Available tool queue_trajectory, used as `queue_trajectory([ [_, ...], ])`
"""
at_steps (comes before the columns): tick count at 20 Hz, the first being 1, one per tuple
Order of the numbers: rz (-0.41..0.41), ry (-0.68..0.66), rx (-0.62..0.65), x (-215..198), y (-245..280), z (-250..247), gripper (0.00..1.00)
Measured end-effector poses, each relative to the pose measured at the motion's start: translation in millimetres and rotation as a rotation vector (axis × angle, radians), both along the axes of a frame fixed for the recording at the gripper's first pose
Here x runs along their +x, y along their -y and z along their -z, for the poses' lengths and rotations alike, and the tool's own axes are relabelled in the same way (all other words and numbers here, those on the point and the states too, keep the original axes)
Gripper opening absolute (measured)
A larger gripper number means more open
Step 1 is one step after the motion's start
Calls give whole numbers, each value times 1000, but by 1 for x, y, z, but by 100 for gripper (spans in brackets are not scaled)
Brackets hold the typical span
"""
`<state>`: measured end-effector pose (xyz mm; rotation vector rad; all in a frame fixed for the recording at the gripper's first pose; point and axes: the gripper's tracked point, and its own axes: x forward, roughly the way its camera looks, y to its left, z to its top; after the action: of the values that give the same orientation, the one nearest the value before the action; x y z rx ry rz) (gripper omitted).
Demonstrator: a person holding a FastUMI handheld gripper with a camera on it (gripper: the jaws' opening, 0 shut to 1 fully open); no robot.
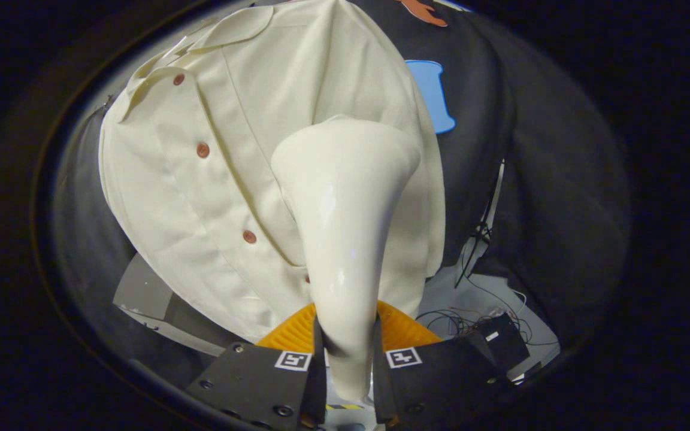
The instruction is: Iron the clothes twice with a garment steamer, once on the left side and once on the right side.
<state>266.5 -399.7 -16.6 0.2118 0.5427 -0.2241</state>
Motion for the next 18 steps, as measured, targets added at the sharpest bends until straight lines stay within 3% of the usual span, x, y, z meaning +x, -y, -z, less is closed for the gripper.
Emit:
queue_trajectory([
  [18,72,-130,102,-27,24,154,30],
])
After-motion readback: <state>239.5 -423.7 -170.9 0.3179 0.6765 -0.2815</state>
